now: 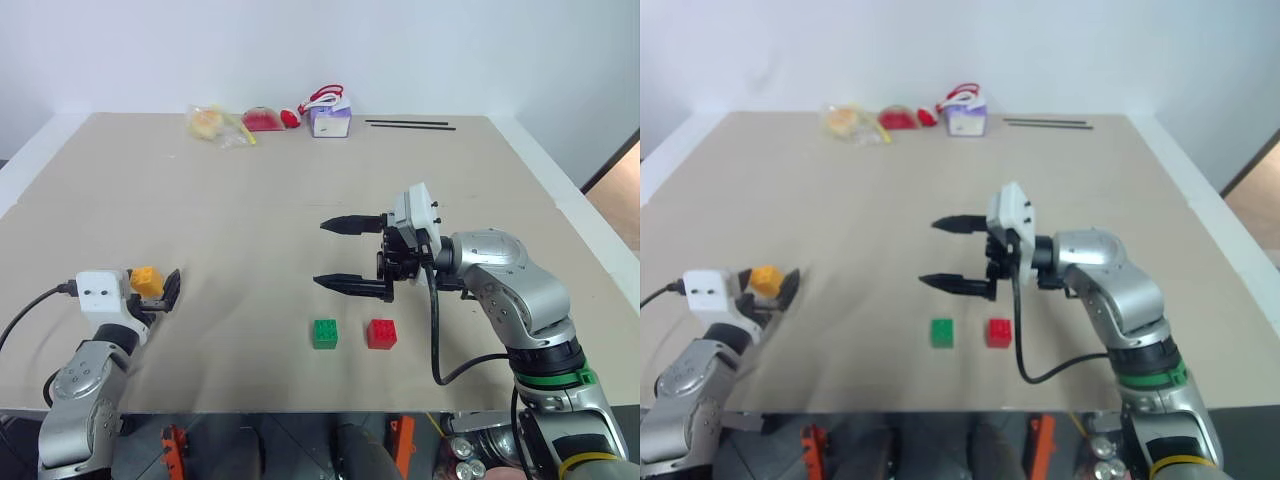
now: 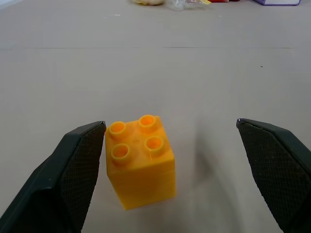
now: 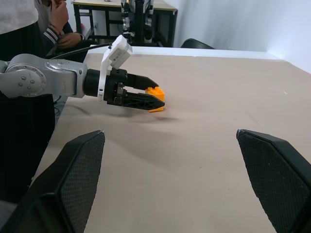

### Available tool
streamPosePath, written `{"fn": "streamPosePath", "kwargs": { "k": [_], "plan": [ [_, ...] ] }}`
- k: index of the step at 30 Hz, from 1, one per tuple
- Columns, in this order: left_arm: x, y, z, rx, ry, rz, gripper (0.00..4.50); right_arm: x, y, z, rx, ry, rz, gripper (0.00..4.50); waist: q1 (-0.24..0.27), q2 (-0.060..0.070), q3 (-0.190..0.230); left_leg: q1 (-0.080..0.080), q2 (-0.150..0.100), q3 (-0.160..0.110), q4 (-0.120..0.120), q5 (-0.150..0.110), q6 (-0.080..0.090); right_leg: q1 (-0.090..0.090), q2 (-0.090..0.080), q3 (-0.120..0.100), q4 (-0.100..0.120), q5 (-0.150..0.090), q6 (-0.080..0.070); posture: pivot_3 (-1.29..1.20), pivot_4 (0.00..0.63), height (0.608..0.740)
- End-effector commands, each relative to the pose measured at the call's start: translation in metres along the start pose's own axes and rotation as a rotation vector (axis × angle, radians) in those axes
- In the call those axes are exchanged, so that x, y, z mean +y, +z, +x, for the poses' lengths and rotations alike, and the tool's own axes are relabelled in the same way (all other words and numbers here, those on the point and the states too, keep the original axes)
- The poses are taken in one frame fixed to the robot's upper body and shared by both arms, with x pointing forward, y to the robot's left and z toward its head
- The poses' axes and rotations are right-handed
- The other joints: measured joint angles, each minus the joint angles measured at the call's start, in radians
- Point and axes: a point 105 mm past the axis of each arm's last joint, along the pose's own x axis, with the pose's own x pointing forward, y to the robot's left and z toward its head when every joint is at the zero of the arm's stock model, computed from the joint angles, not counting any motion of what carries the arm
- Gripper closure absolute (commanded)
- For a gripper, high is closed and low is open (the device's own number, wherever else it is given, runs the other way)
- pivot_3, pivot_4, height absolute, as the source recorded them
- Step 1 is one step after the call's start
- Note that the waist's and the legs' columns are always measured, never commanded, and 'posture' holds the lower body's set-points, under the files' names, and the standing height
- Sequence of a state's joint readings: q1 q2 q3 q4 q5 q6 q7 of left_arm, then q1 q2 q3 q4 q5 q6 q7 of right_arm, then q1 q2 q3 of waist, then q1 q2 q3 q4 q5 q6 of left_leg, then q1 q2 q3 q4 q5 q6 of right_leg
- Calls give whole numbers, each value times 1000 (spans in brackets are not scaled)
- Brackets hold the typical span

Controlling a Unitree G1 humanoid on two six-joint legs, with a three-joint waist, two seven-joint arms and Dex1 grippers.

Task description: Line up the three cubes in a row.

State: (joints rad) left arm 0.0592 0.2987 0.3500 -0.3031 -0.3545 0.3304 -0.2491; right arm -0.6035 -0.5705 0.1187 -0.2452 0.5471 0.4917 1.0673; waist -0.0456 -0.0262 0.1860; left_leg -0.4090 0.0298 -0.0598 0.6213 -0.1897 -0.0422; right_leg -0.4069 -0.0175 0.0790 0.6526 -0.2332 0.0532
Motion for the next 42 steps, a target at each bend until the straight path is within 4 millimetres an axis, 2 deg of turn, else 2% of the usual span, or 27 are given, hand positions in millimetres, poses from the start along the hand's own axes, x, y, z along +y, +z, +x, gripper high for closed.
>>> {"fn": "streamPosePath", "kwargs": {
  "k": [1, 9, 16, 28, 32, 37, 38, 40, 42],
  "plan": [
    [-4, 16, -2, -68, -16, -1, 47, 1, 10, -3, -25, 8, -28, 0, 0, 0, 0, 0, 0, 0, 0, 0, 0, 0, 0, 0, 0, 0, 0, 0, 150, 740],
    [0, 18, -3, -80, 1, 0, 47, 3, 9, -2, -20, 16, -21, 0, 0, 0, 0, 0, 0, 0, 0, 0, 0, 0, 0, 0, 0, 0, 0, 0, 150, 740],
    [12, 4, -4, -26, 54, 14, 47, 2, 8, -2, -16, 19, -21, 0, 0, 0, 0, 0, 0, 0, 0, 0, 0, 0, 0, 0, 0, 0, 0, 0, 150, 740],
    [4, -6, 22, -13, 51, 27, 47, 1, 9, -2, -11, 16, -25, 0, 0, 0, 0, -1, 0, 0, -1, 0, 0, 0, 0, 0, -1, 0, 0, 0, 150, 740],
    [6, -12, 20, 1, 74, 8, 1074, 0, 9, -4, -6, 9, -25, 0, 0, 0, 0, 0, 0, 0, -2, 0, 0, -1, 0, 0, -1, 1, 3, 0, 150, 740],
    [9, -15, 15, 8, 91, -3, 2921, -1, 9, -5, -2, 7, -27, 0, 0, 0, 0, 0, 0, 0, -3, 0, 0, -1, 0, 0, -1, 1, 3, 0, 150, 740],
    [9, -15, 15, 7, 90, -3, 3135, -1, 9, -5, -3, 6, -28, 0, 0, 0, 0, 0, 0, 0, -3, 0, 0, -1, 0, 0, -1, 0, 2, 0, 150, 740],
    [7, -13, 16, 1, 82, -4, 3107, -2, 9, -5, -3, 4, -29, 0, 0, 0, 0, 0, 0, 0, -3, 0, 0, -1, 0, 0, -1, -1, 0, 0, 150, 740],
    [-12, -6, 22, -12, -42, -25, 3107, -3, 11, -9, -4, -6, -30, 0, 0, 0, 0, 0, 0, 0, -2, 0, 0, -1, 0, 0, -1, -1, 0, 0, 150, 740]
  ]
}}
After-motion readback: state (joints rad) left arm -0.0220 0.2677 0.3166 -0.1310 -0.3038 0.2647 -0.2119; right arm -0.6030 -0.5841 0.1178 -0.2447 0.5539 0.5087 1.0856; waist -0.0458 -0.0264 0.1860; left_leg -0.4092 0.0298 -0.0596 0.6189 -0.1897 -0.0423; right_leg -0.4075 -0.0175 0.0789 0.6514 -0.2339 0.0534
